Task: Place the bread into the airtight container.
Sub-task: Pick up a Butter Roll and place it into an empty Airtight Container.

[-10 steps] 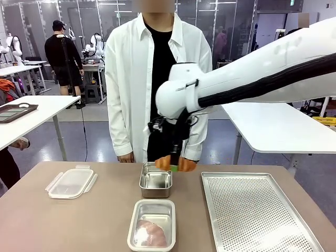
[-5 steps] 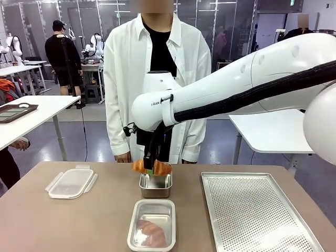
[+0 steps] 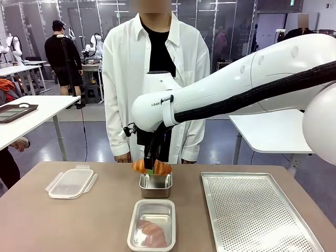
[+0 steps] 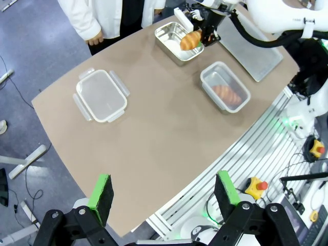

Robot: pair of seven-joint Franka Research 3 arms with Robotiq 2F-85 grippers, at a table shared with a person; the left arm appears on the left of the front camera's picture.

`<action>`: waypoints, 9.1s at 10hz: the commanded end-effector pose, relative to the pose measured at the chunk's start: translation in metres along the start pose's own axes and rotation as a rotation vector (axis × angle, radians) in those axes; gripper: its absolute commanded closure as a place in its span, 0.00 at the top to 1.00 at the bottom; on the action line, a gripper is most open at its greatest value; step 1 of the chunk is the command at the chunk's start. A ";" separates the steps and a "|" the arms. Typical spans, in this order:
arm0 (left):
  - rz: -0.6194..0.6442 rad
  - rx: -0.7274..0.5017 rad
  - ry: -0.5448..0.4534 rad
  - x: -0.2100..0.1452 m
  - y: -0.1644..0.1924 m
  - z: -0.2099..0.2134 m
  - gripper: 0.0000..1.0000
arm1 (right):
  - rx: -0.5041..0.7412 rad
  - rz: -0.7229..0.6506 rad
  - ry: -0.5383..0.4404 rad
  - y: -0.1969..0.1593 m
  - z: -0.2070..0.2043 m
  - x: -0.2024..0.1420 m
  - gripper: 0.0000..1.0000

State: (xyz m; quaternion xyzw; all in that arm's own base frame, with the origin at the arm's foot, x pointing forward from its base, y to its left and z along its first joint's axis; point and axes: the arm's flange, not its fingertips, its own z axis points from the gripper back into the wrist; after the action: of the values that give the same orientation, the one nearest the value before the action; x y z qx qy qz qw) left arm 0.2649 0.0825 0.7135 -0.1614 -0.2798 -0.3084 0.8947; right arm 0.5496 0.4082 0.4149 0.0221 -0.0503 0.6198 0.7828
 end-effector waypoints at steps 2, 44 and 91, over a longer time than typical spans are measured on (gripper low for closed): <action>-0.016 -0.008 0.000 0.000 0.001 0.002 1.00 | -0.042 -0.114 0.004 -0.007 -0.006 -0.002 0.40; -0.016 -0.008 0.000 0.000 0.001 0.002 1.00 | -0.059 -1.116 -0.066 -0.039 0.065 -0.077 1.00; -0.016 -0.008 0.000 0.000 0.001 0.002 1.00 | -0.085 -0.924 -0.392 0.100 0.357 -0.452 1.00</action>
State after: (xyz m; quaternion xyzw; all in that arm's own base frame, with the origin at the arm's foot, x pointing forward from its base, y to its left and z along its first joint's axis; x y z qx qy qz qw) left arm 0.2648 0.0830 0.7137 -0.1611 -0.2800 -0.3076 0.8950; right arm 0.3336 -0.0404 0.7188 0.1252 -0.2070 0.1897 0.9516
